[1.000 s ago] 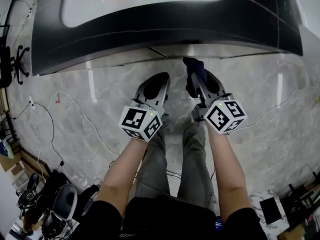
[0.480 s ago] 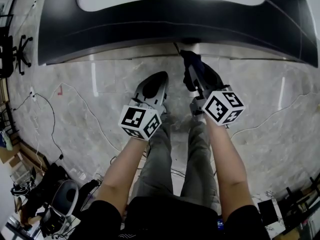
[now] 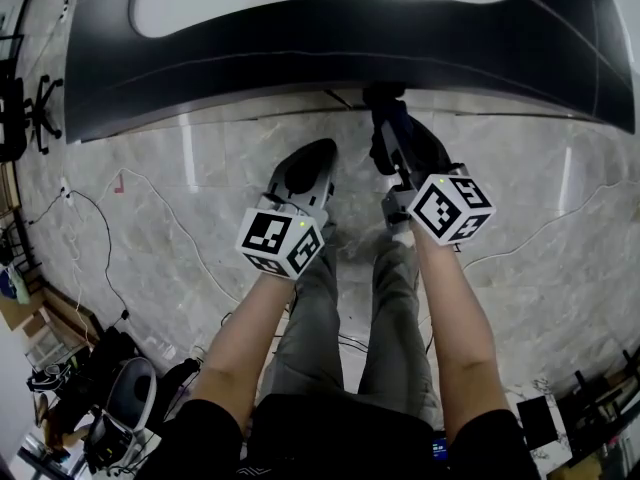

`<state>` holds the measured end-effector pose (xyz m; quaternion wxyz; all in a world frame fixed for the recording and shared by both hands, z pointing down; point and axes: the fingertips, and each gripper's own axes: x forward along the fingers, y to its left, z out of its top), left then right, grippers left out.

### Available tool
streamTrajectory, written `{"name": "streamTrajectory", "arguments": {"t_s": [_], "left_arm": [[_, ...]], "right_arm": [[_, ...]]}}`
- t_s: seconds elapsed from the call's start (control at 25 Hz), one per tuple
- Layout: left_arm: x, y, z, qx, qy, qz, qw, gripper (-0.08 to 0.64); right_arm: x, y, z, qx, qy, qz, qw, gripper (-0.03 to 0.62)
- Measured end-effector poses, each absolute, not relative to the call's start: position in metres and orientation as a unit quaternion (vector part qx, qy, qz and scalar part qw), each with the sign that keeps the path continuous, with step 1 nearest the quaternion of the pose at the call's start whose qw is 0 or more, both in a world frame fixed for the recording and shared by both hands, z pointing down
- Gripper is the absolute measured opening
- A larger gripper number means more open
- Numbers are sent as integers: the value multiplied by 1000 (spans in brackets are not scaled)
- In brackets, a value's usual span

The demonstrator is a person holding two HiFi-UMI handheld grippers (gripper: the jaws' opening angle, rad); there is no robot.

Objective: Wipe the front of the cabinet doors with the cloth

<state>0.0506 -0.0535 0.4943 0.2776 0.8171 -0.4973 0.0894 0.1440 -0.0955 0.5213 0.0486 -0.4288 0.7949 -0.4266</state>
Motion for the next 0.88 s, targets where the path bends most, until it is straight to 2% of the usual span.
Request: {"name": "streamTrajectory", "arguments": {"t_s": [0.88], "left_arm": [[222,-76,495,861,-414,96,279,8]], "right_arm": [[349,-112,514,-534,747,-386,86,84]]}}
